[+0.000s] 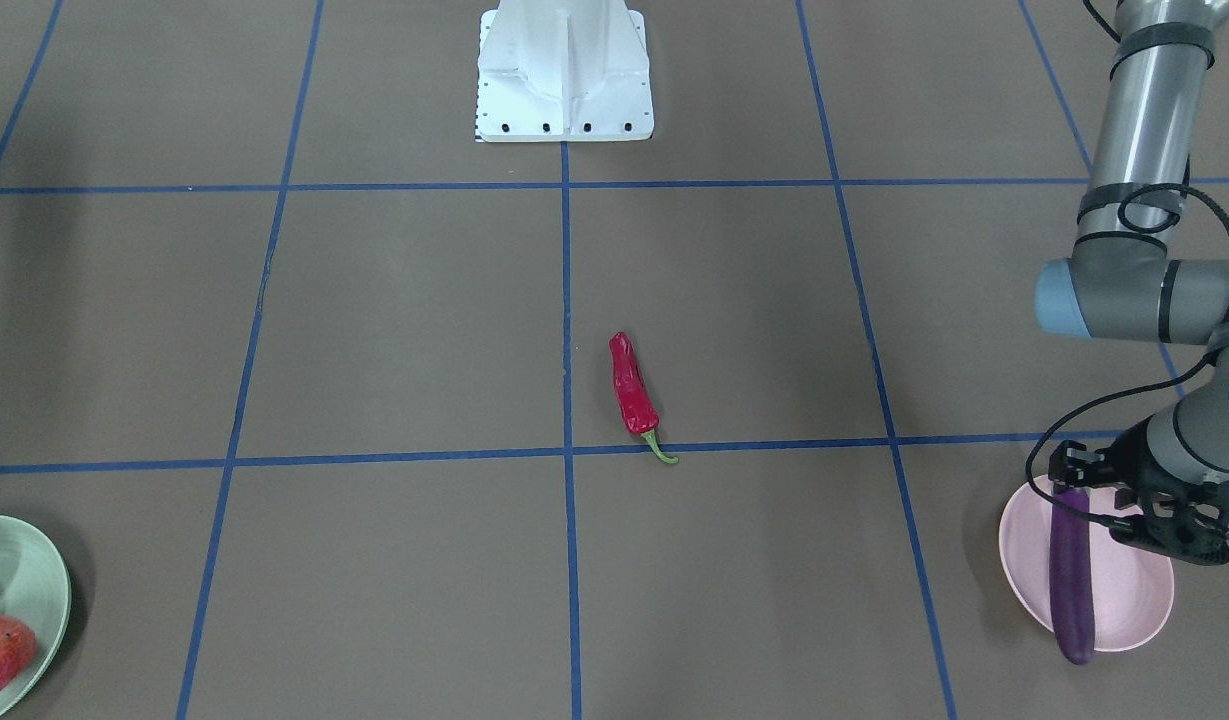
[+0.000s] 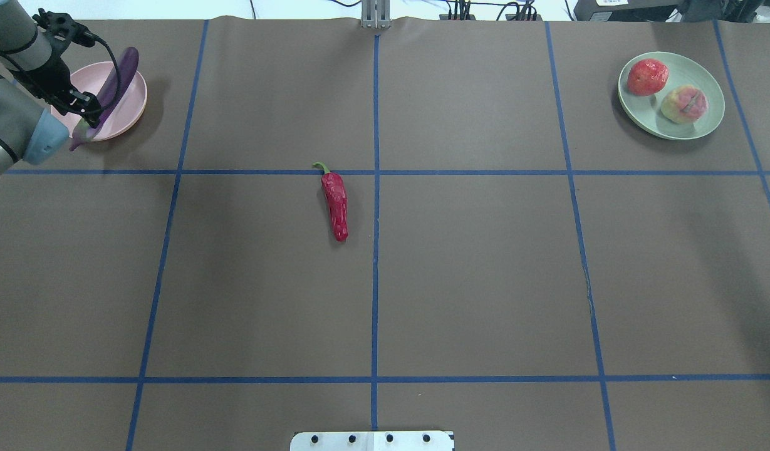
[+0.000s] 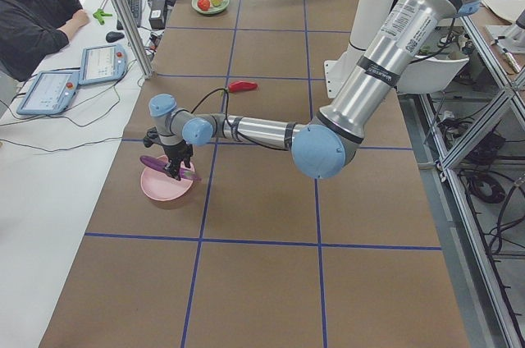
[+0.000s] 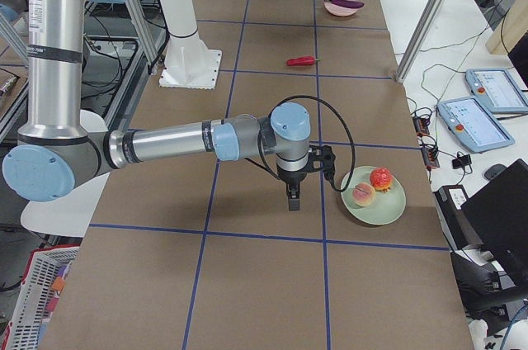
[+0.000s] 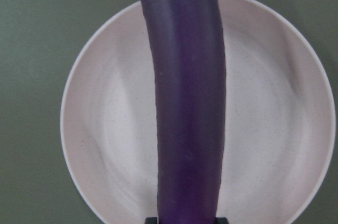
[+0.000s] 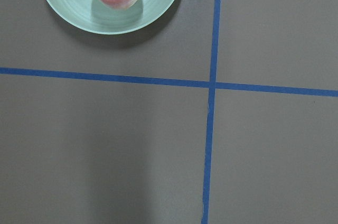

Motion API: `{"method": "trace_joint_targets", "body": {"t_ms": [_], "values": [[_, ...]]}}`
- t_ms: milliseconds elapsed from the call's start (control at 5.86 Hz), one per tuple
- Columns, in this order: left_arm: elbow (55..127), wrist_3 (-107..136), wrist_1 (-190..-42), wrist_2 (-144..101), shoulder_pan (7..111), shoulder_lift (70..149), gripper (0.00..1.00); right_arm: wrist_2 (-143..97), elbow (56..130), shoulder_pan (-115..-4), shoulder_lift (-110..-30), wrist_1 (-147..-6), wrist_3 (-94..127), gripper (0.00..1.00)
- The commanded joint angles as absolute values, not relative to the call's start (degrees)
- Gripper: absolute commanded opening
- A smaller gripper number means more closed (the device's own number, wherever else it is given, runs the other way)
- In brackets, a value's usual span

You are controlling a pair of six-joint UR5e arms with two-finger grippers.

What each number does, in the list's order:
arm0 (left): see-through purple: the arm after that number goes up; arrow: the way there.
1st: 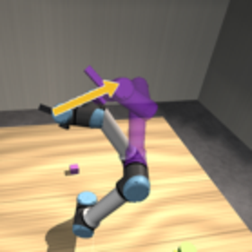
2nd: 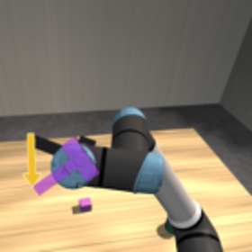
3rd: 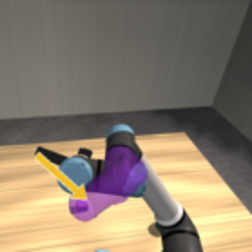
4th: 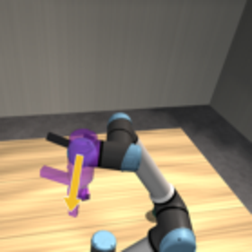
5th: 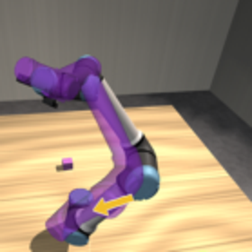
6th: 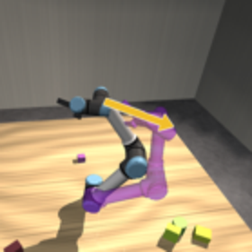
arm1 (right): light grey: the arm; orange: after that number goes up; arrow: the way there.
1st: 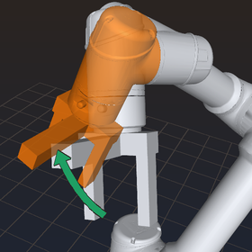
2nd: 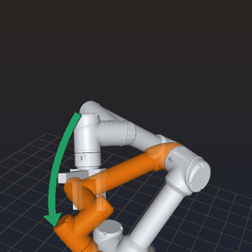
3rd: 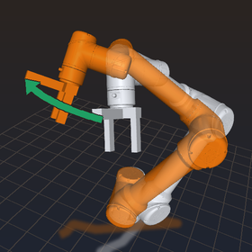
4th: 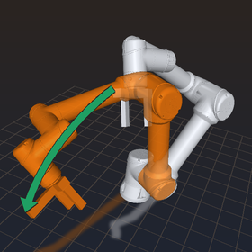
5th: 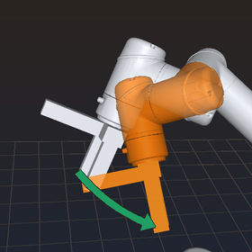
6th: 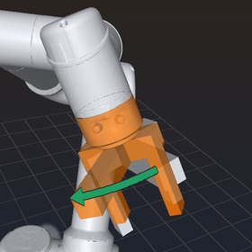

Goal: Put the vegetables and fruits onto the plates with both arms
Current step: 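Move the left gripper down and grasp the red chili pepper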

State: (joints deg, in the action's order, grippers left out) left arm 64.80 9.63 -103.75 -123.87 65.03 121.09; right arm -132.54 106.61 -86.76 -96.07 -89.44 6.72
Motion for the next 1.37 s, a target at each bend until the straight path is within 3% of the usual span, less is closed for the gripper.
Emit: {"method": "trace_joint_targets", "body": {"t_ms": [0, 171, 512, 1195], "values": [[70.20, 11.06, -91.77, -129.24, 65.04, 127.12, 1.00, -132.63, 106.61, -86.66, -96.06, -89.38, 6.86, 1.00], [70.22, 22.04, -87.58, -129.46, 63.65, 133.53, 1.00, -132.54, 106.61, -86.49, -96.06, -89.38, 6.94, 1.00], [70.49, 50.39, -89.37, -129.03, 51.22, 140.41, 1.00, -132.63, 106.61, -86.22, -96.06, -89.38, 6.94, 1.00], [70.31, 72.48, -94.48, -118.17, 38.00, 142.21, 1.00, -132.63, 106.61, -86.04, -95.89, -89.47, 6.94, 1.00]]}}
